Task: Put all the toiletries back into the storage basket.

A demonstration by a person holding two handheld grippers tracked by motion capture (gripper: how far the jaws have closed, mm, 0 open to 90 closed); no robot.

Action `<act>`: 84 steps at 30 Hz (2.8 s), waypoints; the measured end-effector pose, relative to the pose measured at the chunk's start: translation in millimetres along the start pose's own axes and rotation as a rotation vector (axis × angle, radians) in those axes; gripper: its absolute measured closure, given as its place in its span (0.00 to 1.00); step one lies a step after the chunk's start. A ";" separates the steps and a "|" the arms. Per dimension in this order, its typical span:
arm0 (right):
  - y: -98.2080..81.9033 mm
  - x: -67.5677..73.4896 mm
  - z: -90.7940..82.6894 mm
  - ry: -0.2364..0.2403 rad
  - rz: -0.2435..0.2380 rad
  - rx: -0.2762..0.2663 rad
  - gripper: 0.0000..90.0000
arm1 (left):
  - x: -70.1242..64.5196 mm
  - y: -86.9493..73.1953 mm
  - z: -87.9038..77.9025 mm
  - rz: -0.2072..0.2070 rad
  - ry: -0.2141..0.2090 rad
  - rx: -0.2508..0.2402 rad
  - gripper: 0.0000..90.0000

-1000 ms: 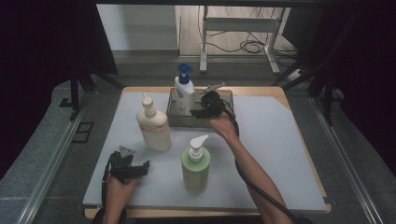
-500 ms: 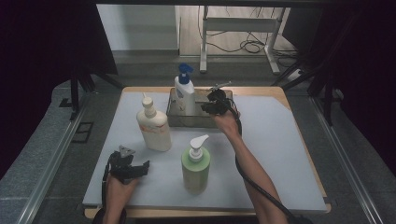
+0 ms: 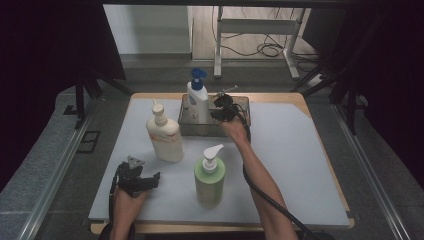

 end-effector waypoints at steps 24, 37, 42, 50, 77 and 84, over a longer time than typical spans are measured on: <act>5.8 15.9 21.3 0.046 0.015 0.037 0.99 | 0.0 0.0 0.0 -0.001 0.000 -0.001 0.14; 9.6 23.8 27.3 0.045 -0.003 0.047 0.99 | 0.0 0.0 0.0 0.000 0.000 0.000 0.14; 8.7 25.5 25.6 0.042 -0.003 0.047 0.99 | 0.0 0.1 0.1 0.000 0.000 0.000 0.14; 8.0 27.8 18.6 0.050 -0.027 0.046 0.99 | 0.0 0.1 0.0 0.001 0.001 0.000 0.14; 17.6 47.4 18.1 0.083 -0.060 0.012 0.99 | -0.1 0.2 0.1 0.001 0.001 0.000 0.14; 15.1 44.7 17.3 0.082 -0.060 0.001 0.93 | -0.1 0.1 0.1 0.000 0.000 0.000 0.14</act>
Point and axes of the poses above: each handheld gripper's, and its own axes: z roughly forward along the jaws, y roughly out of its top, x roughly to its left, the point moved 3 cm from there along z, roughly forward along the jaws, and after that the axes turned 6 degrees about -z, right-handed, at the moved point
